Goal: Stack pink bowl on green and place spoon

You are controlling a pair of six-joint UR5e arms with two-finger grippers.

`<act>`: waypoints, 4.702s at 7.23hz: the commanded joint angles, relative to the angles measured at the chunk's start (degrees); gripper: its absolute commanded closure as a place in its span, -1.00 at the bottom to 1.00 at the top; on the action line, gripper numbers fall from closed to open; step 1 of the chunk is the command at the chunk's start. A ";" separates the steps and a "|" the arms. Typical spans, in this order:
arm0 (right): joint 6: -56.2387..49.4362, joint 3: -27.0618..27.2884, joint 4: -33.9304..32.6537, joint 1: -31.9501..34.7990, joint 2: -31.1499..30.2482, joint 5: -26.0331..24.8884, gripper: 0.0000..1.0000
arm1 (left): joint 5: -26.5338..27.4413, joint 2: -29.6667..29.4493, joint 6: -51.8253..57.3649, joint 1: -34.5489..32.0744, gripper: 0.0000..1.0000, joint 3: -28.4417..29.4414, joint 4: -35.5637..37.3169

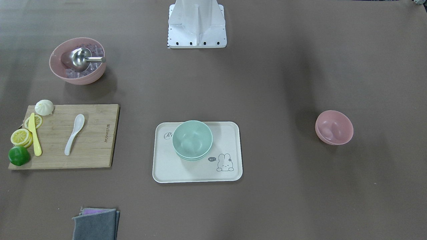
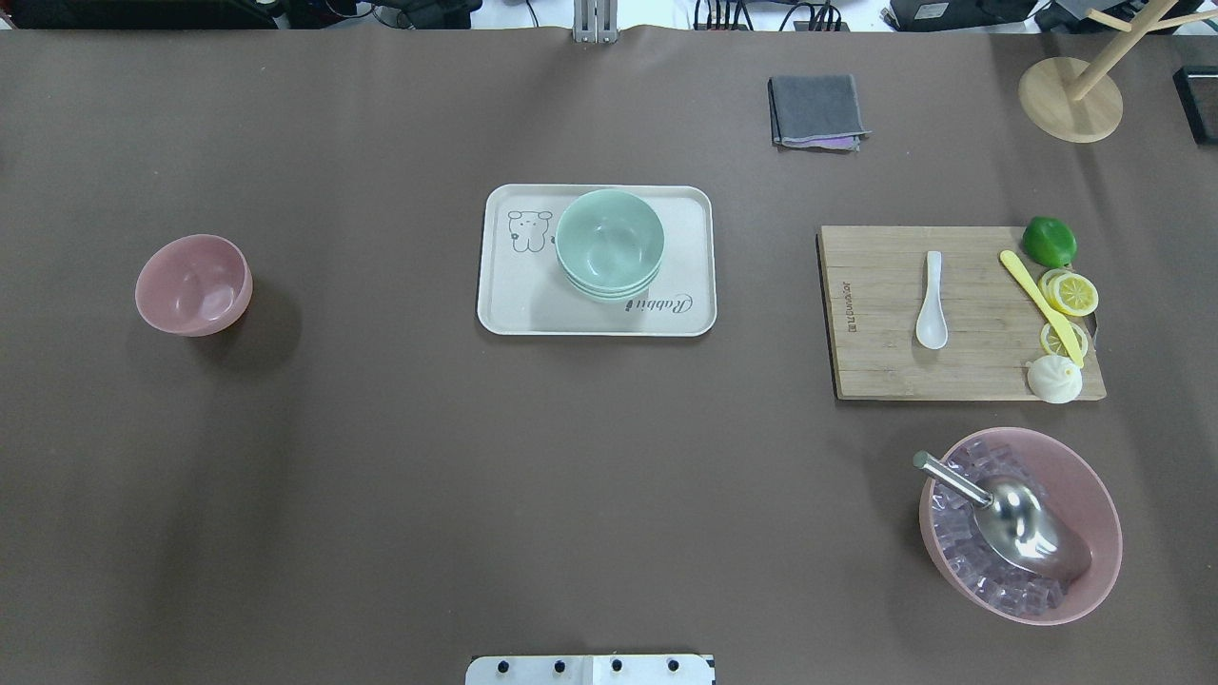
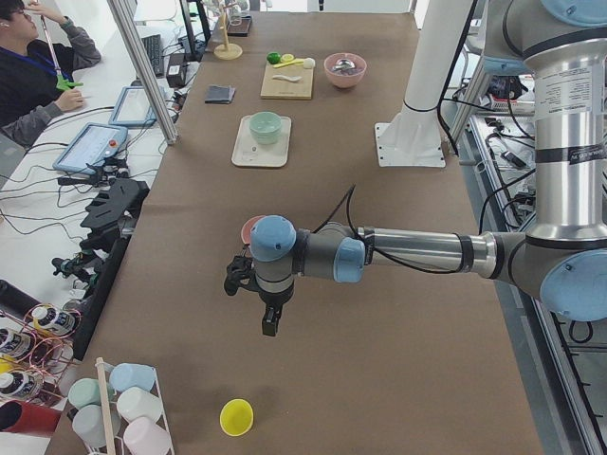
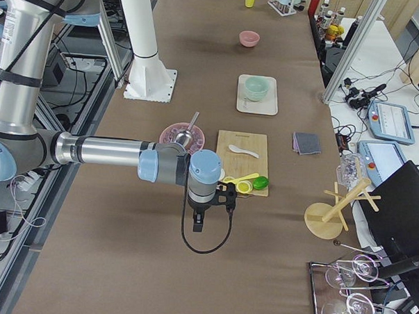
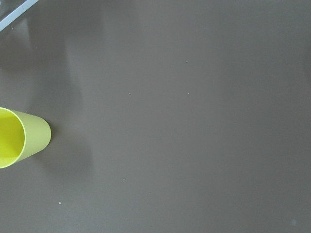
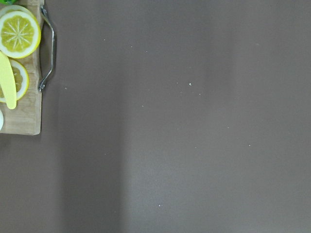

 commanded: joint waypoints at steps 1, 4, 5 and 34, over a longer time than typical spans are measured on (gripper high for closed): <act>0.00 0.00 0.00 -0.31 0.13 0.00 -1.00 | -0.50 -0.30 -0.29 0.00 -0.98 -0.02 -0.07; 0.09 0.26 -0.09 -1.01 0.74 0.09 -1.00 | -0.41 -0.30 -0.21 0.00 -0.98 -1.34 -2.51; 0.00 1.74 -0.09 -1.01 0.92 0.17 -1.00 | -0.41 -0.39 -0.29 0.00 -0.98 -1.43 -4.18; 41.66 -0.53 30.94 -25.53 9.71 -10.90 -1.00 | 9.78 -13.92 -43.71 29.71 0.89 15.36 -39.88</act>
